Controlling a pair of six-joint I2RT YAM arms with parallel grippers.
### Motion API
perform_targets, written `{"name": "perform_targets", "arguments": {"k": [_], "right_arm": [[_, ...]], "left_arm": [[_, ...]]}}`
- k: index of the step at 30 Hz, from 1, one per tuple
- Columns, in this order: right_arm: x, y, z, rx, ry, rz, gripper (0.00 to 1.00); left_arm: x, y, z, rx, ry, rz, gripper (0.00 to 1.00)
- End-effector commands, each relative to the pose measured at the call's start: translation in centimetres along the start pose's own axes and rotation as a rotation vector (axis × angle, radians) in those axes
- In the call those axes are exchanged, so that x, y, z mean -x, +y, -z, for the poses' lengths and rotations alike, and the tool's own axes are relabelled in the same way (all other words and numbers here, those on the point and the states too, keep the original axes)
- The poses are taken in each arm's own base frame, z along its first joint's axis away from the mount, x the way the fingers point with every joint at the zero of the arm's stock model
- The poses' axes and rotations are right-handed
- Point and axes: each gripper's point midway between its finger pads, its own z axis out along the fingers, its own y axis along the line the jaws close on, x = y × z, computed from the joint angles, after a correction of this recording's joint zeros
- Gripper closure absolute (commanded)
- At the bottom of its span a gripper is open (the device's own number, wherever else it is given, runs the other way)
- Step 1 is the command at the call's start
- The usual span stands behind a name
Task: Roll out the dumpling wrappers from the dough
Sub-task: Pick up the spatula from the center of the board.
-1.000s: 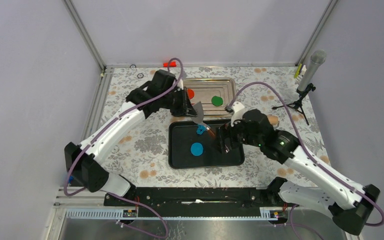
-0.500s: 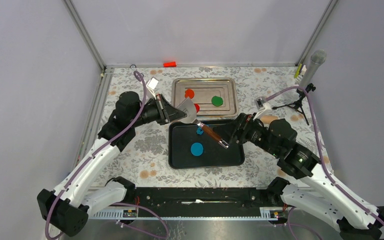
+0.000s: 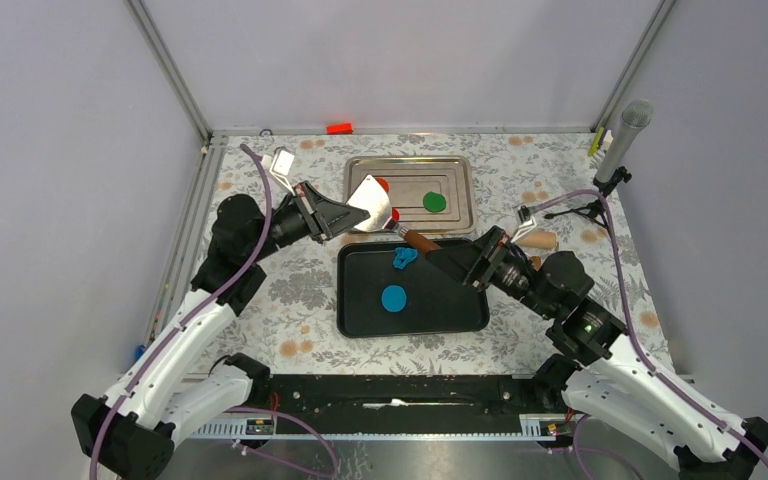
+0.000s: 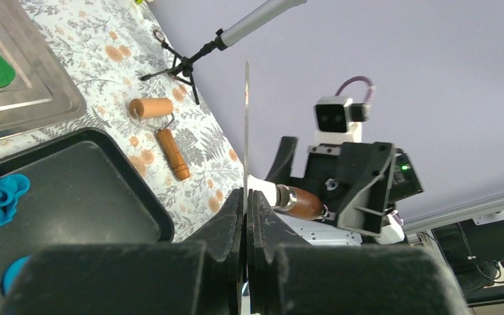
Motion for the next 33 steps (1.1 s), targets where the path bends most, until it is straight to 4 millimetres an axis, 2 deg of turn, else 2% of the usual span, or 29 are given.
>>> {"name": "perform_targets", "arguments": {"k": [1,6,10,14,21,27,33], "right_arm": [[0.1,2.2,-0.1,0.131,-0.003,-0.096,0.01],[-0.3,2.7,-0.9,0.161,0.031,-0.119,0.09],[0.3,3.1,-1.4,0.177,0.010,-0.129,0.21],[0.5,3.6,-1.6,0.194,0.003,-0.134,0.27],[0.6,2.8,-1.9,0.174,-0.012,-0.151,0.35],[0.6,2.6,-2.1,0.174,-0.017,-0.171,0.49],[0.6,2.2,-2.3,0.164,-0.027,-0.178,0.51]], "left_arm": [[1.4,-2.4,0.1,-0.110,-0.054,-0.043,1.00],[1.2,-1.8,-0.1,-0.098,-0.047,-0.039,1.00],[1.0,-1.3,-0.2,-0.086,-0.040,-0.034,1.00],[1.1,-0.9,-0.2,-0.076,-0.049,-0.031,1.00],[1.2,-0.9,-0.1,-0.084,-0.052,-0.031,1.00],[0.9,-0.4,0.0,-0.084,-0.050,-0.013,1.00],[0.8,-0.4,0.2,-0.089,-0.046,-0.012,1.00]]}}
